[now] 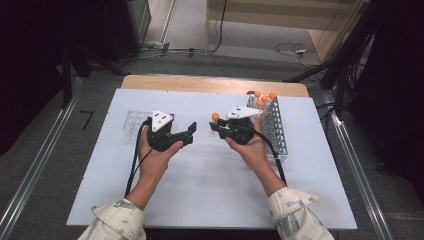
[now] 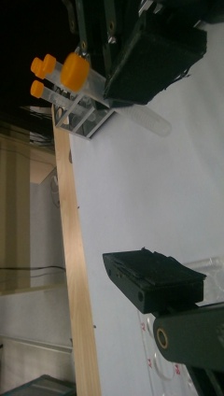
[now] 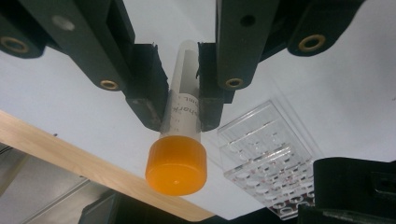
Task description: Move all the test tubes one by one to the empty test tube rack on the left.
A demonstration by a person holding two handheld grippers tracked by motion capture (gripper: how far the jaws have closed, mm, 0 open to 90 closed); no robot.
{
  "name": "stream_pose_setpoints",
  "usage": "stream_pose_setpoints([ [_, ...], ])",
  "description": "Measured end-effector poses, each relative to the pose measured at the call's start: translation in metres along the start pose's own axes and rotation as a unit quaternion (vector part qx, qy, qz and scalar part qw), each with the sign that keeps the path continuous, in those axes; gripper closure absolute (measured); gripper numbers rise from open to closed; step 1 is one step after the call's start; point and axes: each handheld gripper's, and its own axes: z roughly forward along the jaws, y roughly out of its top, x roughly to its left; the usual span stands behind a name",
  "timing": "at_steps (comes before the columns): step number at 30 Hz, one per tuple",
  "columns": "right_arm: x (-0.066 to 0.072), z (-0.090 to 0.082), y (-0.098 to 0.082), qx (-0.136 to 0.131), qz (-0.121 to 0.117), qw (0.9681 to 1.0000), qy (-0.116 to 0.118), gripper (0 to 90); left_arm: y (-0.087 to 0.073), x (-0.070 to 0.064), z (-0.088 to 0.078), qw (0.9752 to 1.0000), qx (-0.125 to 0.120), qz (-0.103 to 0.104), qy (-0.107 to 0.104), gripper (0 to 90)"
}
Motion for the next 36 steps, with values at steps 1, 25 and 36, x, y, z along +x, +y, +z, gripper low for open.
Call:
stream_pose_setpoints([
  [1,0.001,0.002,0.0,0.001,0.0,1.0,0.001,71.4,0.0,-0.002,0.001,1.0,-0.001,0.002,-0.001,18.6],
  [25,0.023,0.02,0.001,0.013,-0.011,0.9994,0.031,71.4,0.001,-0.023,0.018,0.999,0.004,0.021,-0.038,45.3],
  [36,0.026,0.021,0.001,0.013,-0.013,0.9992,0.036,71.4,-0.003,-0.028,0.02,0.9975,0.012,0.051,-0.047,64.4],
])
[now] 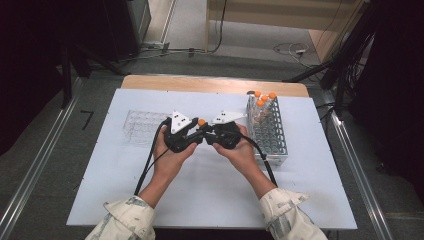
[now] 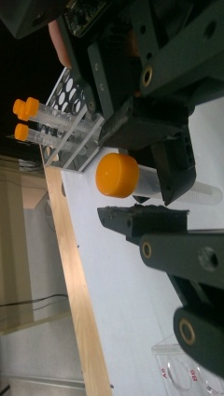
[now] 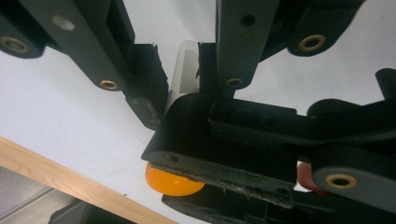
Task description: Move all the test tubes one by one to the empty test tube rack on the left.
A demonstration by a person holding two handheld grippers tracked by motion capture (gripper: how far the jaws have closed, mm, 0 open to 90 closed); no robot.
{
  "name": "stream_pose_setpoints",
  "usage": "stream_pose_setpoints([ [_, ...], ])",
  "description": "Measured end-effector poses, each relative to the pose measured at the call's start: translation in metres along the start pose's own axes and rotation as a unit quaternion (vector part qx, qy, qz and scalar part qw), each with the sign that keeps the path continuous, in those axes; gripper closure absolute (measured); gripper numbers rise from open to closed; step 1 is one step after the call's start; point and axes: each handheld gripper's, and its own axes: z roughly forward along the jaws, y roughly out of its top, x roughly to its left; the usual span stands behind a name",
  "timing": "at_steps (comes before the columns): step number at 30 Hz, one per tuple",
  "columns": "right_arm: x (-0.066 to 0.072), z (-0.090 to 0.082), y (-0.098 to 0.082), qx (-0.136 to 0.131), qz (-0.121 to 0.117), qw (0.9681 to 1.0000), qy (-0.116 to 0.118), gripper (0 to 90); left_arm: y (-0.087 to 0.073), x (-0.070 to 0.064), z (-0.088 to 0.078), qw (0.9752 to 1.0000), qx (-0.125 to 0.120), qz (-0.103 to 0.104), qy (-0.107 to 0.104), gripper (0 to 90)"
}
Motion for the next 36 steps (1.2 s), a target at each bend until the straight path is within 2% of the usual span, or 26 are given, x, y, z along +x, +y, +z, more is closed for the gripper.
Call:
stream_pose_setpoints([
  [2,0.0,0.0,0.0,0.001,-0.001,1.0,0.0,71.4,0.0,-0.001,0.0,1.0,-0.001,0.008,0.002,67.3],
  [12,0.0,0.0,0.0,0.0,-0.002,1.0,0.001,70.5,0.0,0.0,-0.001,0.9999,-0.003,0.013,0.001,70.0],
  [16,0.0,-0.001,0.0,-0.007,0.0,1.0,0.005,59.8,0.001,0.001,-0.002,0.9999,-0.006,0.012,0.002,70.1],
  [17,0.0,-0.001,0.0,-0.007,-0.001,1.0,0.004,59.8,0.001,0.001,-0.002,0.9999,-0.006,0.012,0.002,70.1],
  [20,0.0,-0.001,-0.001,-0.005,0.002,1.0,0.003,46.4,0.002,0.003,-0.004,0.9999,-0.007,0.011,0.003,70.2],
  [23,-0.001,-0.001,-0.001,-0.005,0.005,1.0,0.002,37.2,0.003,0.007,-0.007,0.9999,-0.008,0.007,0.007,70.2],
  [24,-0.001,-0.001,-0.001,-0.005,0.005,1.0,0.002,37.2,0.003,0.007,-0.007,0.9999,-0.008,0.007,0.007,70.2],
  [26,-0.002,0.0,-0.001,-0.005,0.006,1.0,-0.004,29.7,0.004,0.01,-0.009,0.9999,-0.011,0.002,0.007,70.2],
  [33,-0.004,-0.002,-0.002,0.001,0.003,0.9997,-0.023,26.2,0.01,0.024,-0.023,0.9996,-0.019,-0.016,0.014,70.2],
  [36,-0.005,-0.004,-0.002,-0.005,0.004,0.9995,-0.03,25.7,0.012,0.031,-0.032,0.9993,-0.024,-0.024,0.017,70.2],
])
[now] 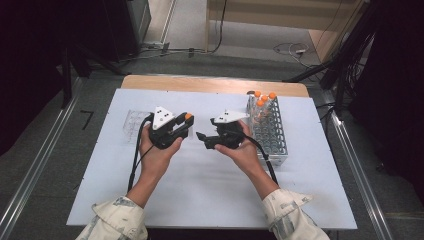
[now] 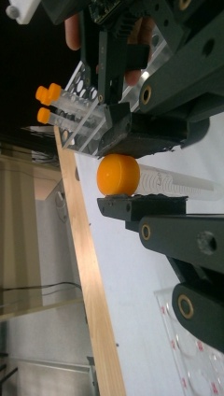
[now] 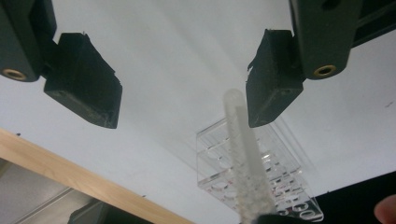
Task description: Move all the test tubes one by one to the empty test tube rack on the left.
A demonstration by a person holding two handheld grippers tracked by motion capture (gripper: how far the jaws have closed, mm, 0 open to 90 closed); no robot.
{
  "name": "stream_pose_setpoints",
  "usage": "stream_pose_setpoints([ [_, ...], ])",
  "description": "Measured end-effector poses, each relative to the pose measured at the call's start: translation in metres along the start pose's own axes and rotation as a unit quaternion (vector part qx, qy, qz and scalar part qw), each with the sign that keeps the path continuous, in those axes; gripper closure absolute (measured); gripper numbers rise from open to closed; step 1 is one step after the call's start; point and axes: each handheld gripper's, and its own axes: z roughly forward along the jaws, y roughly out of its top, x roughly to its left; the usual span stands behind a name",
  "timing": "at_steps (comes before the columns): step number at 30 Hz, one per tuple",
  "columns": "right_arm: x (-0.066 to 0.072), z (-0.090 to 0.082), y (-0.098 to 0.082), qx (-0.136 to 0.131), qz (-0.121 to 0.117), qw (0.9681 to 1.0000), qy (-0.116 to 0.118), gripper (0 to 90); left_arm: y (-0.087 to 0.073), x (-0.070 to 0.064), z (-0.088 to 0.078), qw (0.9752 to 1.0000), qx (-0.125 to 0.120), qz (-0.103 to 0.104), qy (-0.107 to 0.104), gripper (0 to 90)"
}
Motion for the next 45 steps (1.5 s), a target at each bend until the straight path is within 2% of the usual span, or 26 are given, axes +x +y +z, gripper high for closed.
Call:
stream_pose_setpoints([
  [4,-0.002,-0.002,-0.001,-0.001,0.01,0.9999,-0.006,22.8,0.002,0.012,-0.011,0.9999,-0.005,-0.011,0.01,70.1],
  [10,-0.002,-0.005,-0.001,-0.008,0.022,0.9997,-0.002,18.0,0.002,0.032,-0.027,0.9992,-0.007,-0.025,0.031,70.1],
  [13,-0.002,-0.006,0.0,-0.007,0.023,0.9997,-0.004,18.0,0.003,0.041,-0.034,0.9987,-0.009,-0.04,0.03,70.1],
  [16,-0.002,-0.006,-0.001,-0.003,0.025,0.9996,-0.009,17.6,0.004,0.046,-0.041,0.9983,-0.017,-0.049,0.028,70.1],
  [20,-0.004,-0.006,-0.003,-0.005,0.024,0.9996,-0.013,17.6,0.007,0.05,-0.05,0.9981,-0.021,-0.051,0.028,70.2],
  [25,-0.004,-0.006,-0.003,-0.006,0.028,0.9995,-0.016,17.6,0.006,0.061,-0.056,0.9972,-0.023,-0.058,0.042,70.2],
  [35,-0.005,-0.008,-0.005,-0.007,0.029,0.9994,-0.017,17.6,0.007,0.09,-0.075,0.9933,-0.038,-0.075,0.08,70.2],
  [41,-0.005,-0.009,-0.005,-0.009,0.028,0.9994,-0.018,17.6,0.004,0.107,-0.086,0.9898,-0.036,-0.071,0.118,70.2],
  [45,-0.005,-0.009,-0.005,-0.009,0.03,0.9993,-0.019,17.6,0.002,0.116,-0.09,0.9873,-0.037,-0.078,0.133,70.2],
])
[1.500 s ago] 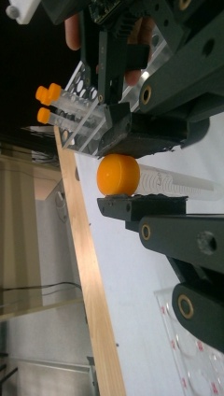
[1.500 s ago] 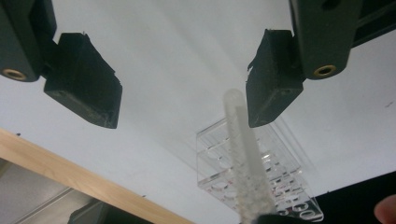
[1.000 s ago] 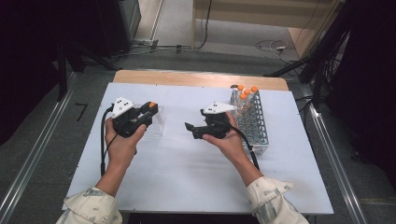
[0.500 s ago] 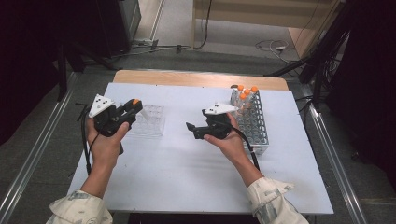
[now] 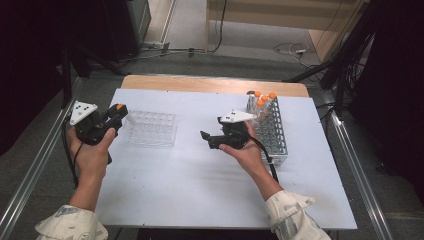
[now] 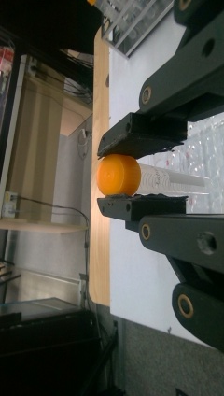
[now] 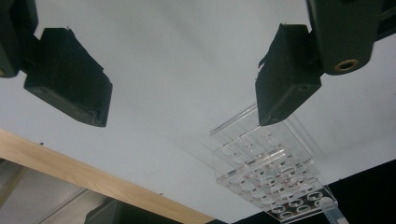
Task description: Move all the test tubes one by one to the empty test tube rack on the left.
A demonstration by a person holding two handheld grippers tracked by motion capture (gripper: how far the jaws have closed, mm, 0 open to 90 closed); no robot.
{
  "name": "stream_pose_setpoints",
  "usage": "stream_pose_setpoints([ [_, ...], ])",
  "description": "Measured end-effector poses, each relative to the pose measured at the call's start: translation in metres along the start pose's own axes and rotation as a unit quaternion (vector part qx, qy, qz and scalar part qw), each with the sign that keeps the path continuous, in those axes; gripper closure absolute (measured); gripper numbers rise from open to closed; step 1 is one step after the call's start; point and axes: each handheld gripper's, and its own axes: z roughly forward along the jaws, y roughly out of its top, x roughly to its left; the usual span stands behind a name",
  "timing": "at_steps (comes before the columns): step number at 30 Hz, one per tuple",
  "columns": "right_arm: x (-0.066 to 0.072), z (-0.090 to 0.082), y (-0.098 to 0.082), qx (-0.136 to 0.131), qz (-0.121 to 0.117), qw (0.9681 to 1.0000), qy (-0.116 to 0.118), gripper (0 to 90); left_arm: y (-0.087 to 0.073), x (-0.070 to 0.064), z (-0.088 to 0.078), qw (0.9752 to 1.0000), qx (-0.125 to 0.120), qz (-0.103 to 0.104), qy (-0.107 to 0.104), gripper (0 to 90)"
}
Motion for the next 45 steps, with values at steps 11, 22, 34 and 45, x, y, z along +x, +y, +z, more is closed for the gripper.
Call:
stream_pose_setpoints([
  [11,0.0,0.001,0.0,0.0,0.0,1.0,-0.001,17.6,-0.001,0.011,0.001,0.9993,0.001,0.012,0.036,70.2],
  [22,-0.001,0.0,0.0,-0.003,0.002,1.0,-0.001,17.6,-0.014,0.005,0.02,0.9974,0.031,0.042,0.049,70.1],
  [34,-0.003,-0.002,-0.001,-0.004,0.005,1.0,0.0,17.6,-0.037,0.001,0.037,0.9938,0.061,0.067,0.064,69.8],
  [45,-0.001,-0.002,0.0,-0.006,0.005,1.0,0.001,17.6,-0.049,0.005,0.043,0.9939,0.074,0.054,0.062,66.9],
])
